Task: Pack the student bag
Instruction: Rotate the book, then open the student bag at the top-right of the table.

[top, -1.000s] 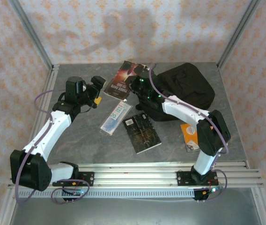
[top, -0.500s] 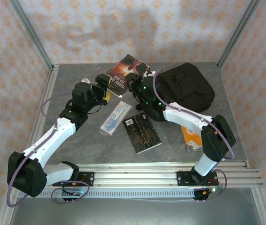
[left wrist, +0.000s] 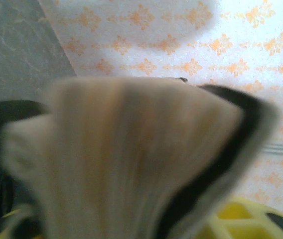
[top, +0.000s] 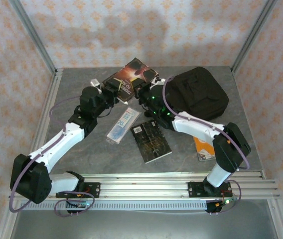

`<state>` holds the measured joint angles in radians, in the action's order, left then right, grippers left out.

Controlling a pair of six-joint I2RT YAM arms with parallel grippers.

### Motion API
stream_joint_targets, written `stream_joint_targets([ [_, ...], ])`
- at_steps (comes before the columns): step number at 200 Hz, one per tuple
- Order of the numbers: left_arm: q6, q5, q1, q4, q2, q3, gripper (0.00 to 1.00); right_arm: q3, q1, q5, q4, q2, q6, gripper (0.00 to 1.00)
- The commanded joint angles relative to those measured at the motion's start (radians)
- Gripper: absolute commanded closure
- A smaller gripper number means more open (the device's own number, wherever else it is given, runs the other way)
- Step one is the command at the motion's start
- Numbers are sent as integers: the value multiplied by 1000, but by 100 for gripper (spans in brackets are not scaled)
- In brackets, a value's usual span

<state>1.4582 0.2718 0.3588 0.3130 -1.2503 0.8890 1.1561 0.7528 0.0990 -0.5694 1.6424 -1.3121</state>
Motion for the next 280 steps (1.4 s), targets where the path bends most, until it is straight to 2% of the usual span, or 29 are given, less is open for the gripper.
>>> stream_joint_targets([
  [1, -11, -14, 5, 86, -3, 2, 69, 4, 2, -25, -108, -44, -7, 100],
  [16, -28, -17, 5, 89, 2, 0, 84, 5, 2, -16, -88, -50, 4, 100],
  [28, -47, -26, 5, 71, 13, 4, 100, 10, 1, -6, -49, -60, 31, 100],
  [34, -57, -30, 5, 56, 20, 9, 100, 10, 2, -8, -11, -69, 53, 100],
  [39, -66, -34, 5, 45, 27, 12, 100, 13, 2, -15, 28, -80, 72, 96],
  [57, -127, -46, 2, -23, 65, 33, 100, 16, 2, -69, 194, -133, 181, 67],
  [66, -168, -53, -2, -101, 89, 53, 100, 28, 2, -112, 305, -168, 256, 58],
  [86, -269, -54, -18, -253, 144, 100, 100, 70, 1, -224, 552, -238, 427, 46],
  [97, -323, -54, -26, -333, 168, 120, 100, 99, -2, -278, 674, -263, 528, 44],
  [117, -454, -53, -29, -515, 191, 181, 100, 163, -37, -295, 878, -273, 704, 43],
  [132, -535, -40, -29, -609, 199, 208, 100, 224, -86, -204, 1003, -241, 856, 44],
  [156, -635, -35, -28, -683, 212, 210, 100, 405, -139, -85, 1306, -114, 1121, 43],
  [182, -721, -84, -29, -725, 225, 192, 100, 563, -170, -137, 1529, 11, 1284, 39],
  [215, -780, -117, -29, -745, 228, 179, 100, 624, -209, -243, 1601, 86, 1363, 36],
  [228, -779, -112, -32, -746, 223, 177, 100, 646, -225, -248, 1614, 115, 1369, 38],
  [261, -766, -74, -43, -756, 206, 176, 100, 682, -227, -86, 1632, 206, 1375, 46],
  [280, -766, -75, -46, -761, 207, 174, 100, 704, -225, 8, 1646, 265, 1368, 47],
])
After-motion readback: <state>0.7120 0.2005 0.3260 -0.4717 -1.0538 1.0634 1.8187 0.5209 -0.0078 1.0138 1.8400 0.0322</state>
